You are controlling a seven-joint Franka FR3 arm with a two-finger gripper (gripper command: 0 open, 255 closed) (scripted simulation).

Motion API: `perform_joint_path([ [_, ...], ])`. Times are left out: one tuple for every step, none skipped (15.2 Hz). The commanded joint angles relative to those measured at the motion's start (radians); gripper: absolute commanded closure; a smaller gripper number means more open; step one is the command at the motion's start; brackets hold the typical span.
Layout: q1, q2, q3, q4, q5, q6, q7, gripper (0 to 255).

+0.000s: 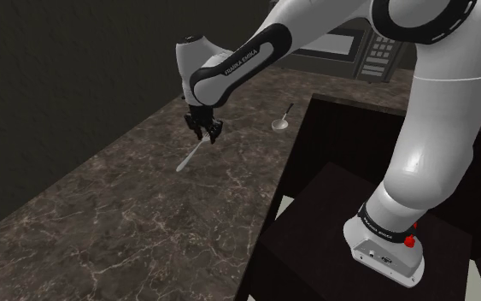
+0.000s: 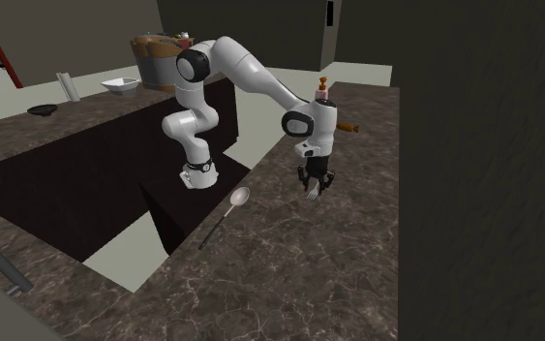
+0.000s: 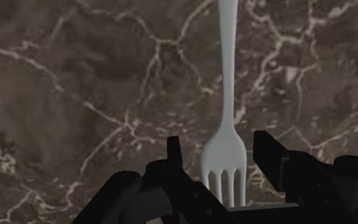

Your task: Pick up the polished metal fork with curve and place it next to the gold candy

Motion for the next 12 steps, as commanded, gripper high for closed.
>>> perform_joint_path([
  [-0.001, 0.006, -0.002, -0.002, -0.001, 0.023, 0.0, 255],
  [0.0, 0.006, -0.001, -0.002, 0.0, 0.022, 0.0, 255],
  [0.001, 0.008, -0.001, 0.002, -0.001, 0.02, 0.001, 255],
  [0.0, 0.007, -0.001, 0.004, 0.0, 0.018, -0.001, 255],
  [0.0, 0.008, -0.001, 0.005, 0.0, 0.018, 0.0, 255],
  [0.001, 0.008, -0.001, 0.006, 0.0, 0.017, 0.001, 255],
  [-0.001, 0.007, -0.001, -0.002, -0.002, 0.024, 0.001, 255],
  [-0.003, -0.001, 0.002, 0.002, 0.004, 0.013, -0.003, 255],
  [-0.005, -0.008, 0.004, 0.006, 0.009, 0.002, -0.007, 255],
  [-0.006, -0.016, 0.006, 0.01, 0.015, -0.009, -0.012, 255],
  [-0.008, -0.023, 0.008, 0.015, 0.02, -0.02, -0.015, 255],
  [-0.009, -0.03, 0.01, 0.02, 0.025, -0.031, -0.019, 255],
])
